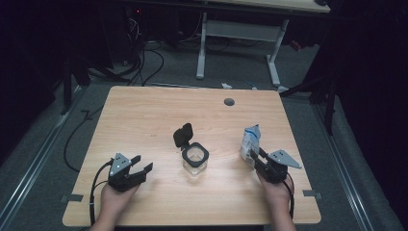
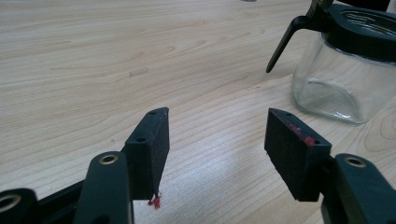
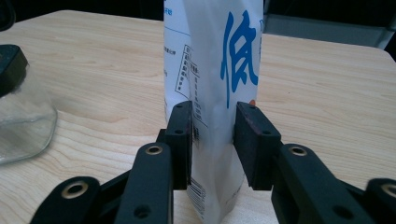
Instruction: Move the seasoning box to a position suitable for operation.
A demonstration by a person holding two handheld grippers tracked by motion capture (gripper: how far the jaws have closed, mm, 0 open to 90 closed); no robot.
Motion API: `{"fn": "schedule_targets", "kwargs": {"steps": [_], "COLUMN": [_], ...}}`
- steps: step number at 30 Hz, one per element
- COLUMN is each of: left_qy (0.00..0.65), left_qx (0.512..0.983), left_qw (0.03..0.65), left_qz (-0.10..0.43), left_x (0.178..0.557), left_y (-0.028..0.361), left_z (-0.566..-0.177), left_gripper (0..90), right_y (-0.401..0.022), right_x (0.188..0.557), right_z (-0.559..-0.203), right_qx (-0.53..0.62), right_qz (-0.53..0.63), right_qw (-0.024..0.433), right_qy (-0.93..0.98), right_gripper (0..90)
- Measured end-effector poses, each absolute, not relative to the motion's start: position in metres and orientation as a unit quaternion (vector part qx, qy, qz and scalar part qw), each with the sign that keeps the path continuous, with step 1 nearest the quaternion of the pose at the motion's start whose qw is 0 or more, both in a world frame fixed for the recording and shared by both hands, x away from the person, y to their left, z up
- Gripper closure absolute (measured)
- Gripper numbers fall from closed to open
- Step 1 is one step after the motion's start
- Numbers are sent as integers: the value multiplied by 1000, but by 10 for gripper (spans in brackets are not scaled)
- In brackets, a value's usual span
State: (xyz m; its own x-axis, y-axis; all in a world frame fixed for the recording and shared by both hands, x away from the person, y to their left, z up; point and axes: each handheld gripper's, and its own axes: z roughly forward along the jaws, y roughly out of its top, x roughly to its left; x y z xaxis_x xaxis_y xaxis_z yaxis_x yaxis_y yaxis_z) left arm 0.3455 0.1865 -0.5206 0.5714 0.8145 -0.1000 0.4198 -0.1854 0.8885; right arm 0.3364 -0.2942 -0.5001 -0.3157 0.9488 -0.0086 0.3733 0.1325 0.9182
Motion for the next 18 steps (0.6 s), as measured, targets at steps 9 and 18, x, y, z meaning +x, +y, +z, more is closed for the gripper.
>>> {"fn": "schedule_targets", "kwargs": {"steps": [9, 18], "left_qy": [415, 407], "left_qx": [743, 748], "left_qw": [484, 483], "left_qz": [203, 203], "left_x": [345, 345], "left_y": [186, 185], "left_z": [-521, -520], "left_gripper": [404, 408], "right_y": [-294, -295], "right_x": [335, 334], "right_z": [-500, -499], "right_qx": [480, 480], "right_qz": [434, 439], "right_qw": [331, 321], "right_qy": [687, 689], "right_gripper": [800, 818]}}
